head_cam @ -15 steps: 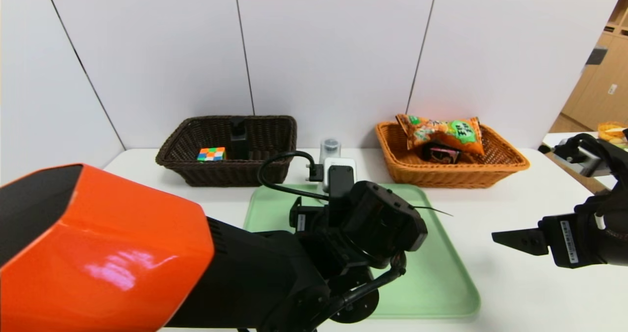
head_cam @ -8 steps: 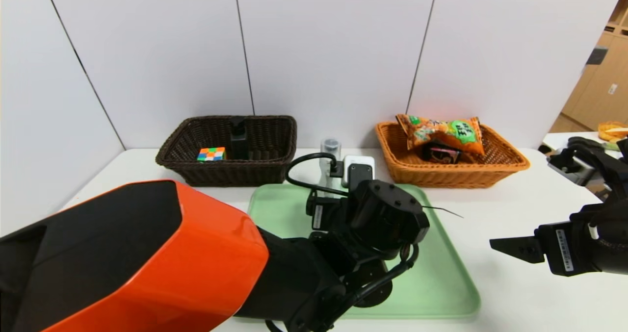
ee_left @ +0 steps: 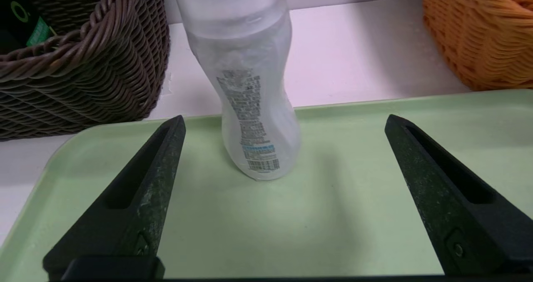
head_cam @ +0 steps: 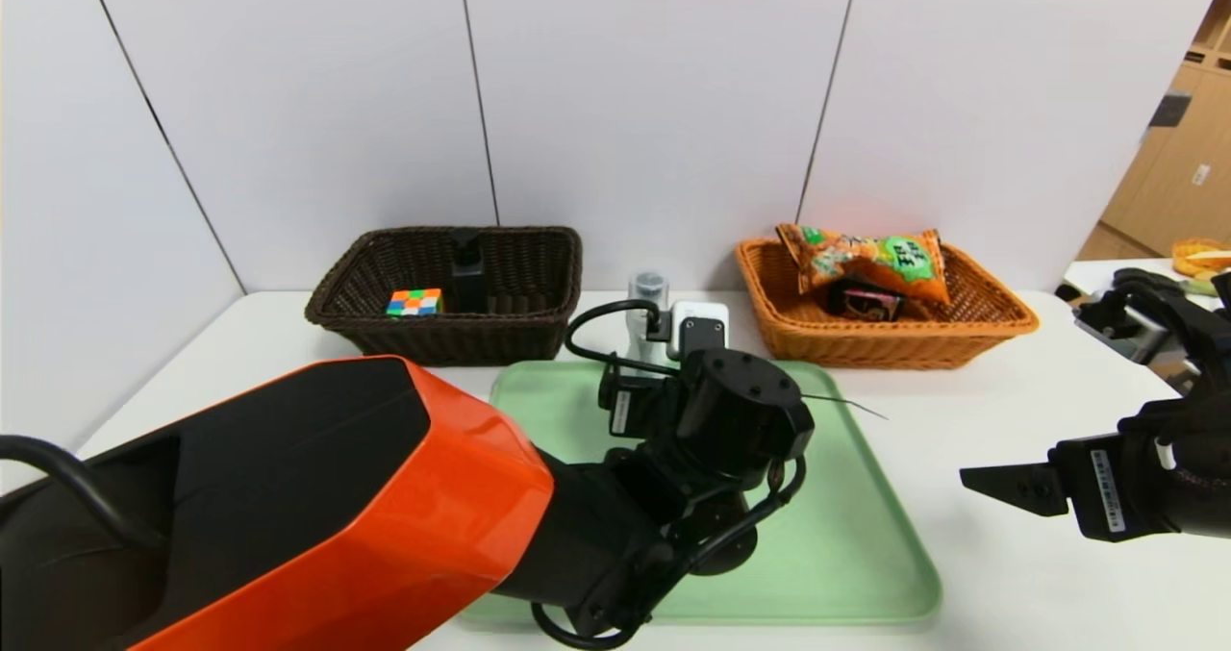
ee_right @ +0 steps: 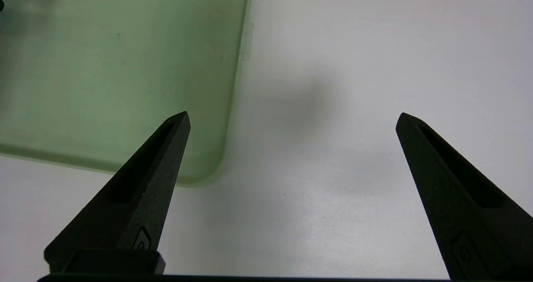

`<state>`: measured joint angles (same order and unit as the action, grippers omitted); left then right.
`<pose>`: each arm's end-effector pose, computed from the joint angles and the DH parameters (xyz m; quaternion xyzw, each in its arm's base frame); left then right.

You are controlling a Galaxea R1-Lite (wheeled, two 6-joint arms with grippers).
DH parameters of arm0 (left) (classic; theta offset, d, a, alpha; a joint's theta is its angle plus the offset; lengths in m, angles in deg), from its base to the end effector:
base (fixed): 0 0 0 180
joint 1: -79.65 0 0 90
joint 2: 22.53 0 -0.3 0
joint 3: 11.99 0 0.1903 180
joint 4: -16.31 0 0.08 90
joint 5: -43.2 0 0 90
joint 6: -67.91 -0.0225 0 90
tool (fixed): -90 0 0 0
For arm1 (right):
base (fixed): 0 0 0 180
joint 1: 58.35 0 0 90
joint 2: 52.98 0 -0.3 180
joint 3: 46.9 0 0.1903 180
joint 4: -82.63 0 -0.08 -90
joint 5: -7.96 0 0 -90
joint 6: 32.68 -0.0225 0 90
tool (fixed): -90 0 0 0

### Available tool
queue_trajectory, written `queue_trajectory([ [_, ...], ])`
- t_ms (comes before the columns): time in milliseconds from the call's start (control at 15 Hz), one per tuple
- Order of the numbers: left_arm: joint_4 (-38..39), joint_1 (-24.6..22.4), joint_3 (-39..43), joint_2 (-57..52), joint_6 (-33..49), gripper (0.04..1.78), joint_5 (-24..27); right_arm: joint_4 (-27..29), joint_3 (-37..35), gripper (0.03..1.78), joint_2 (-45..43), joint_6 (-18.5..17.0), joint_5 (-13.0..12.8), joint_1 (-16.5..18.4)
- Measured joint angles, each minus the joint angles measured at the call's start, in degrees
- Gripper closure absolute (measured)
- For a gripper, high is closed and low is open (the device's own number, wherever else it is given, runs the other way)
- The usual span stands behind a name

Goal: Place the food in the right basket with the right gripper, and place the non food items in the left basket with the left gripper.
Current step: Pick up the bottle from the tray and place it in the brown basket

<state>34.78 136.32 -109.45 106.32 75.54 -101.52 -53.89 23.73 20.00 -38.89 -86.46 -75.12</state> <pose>0.2578 -0.3586 0.1137 0.0266 0.0644 -0.0127 0.9975 0.1668 0.0485 0.2056 -0.0219 0.3875 0.0782 0.9183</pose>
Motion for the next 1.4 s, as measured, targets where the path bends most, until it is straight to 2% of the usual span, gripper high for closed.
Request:
queue_trajectory([
  [600,0.0,-3.9,-7.5,3.6,-2.1,0.13,0.0,-0.1,-0.7,0.10,0.2,-0.2,0.3,0.0],
  [933,0.0,-6.3,-11.4,6.6,-2.2,0.13,0.0,-8.4,-3.4,0.10,0.4,-0.1,0.3,0.2],
  [1400,0.0,-6.8,-13.2,9.3,-1.9,0.13,0.5,-8.8,-3.8,0.10,1.0,0.4,0.2,0.1],
])
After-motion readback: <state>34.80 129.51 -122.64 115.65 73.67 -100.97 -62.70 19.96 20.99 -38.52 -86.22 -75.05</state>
